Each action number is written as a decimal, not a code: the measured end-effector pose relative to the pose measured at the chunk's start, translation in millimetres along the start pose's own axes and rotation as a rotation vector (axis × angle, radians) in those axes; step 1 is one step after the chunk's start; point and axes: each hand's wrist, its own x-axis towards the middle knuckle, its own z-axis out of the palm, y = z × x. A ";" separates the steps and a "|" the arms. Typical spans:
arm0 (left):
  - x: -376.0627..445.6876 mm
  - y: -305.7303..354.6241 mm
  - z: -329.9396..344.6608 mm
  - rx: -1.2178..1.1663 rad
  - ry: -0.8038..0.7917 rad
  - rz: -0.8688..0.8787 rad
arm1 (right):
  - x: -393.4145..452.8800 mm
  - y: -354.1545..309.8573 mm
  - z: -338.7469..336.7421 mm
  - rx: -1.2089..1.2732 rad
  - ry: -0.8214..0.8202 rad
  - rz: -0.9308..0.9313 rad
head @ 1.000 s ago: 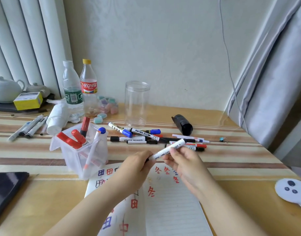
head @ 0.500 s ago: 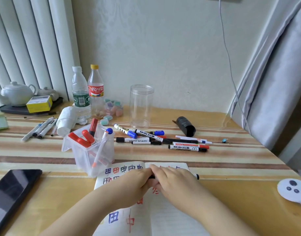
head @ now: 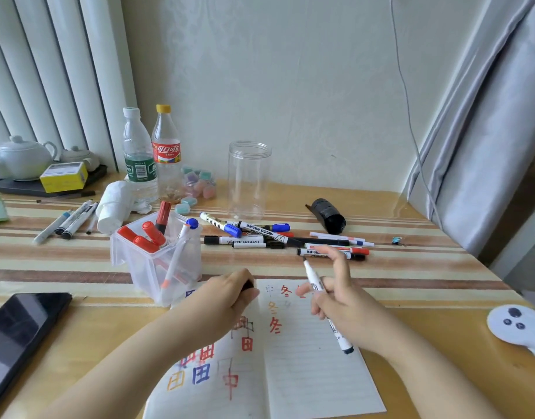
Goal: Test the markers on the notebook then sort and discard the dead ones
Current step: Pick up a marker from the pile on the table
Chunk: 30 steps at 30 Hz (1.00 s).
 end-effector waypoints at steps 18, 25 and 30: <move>10.6 -4.1 37.5 -0.107 0.163 0.082 | 9.3 24.7 36.3 0.645 0.190 0.144; 11.3 -22.8 44.1 -0.143 0.092 0.103 | 13.3 36.0 41.6 0.409 0.330 0.096; 11.7 -23.0 44.8 -0.167 0.088 0.104 | 13.4 38.3 45.7 0.314 0.343 0.022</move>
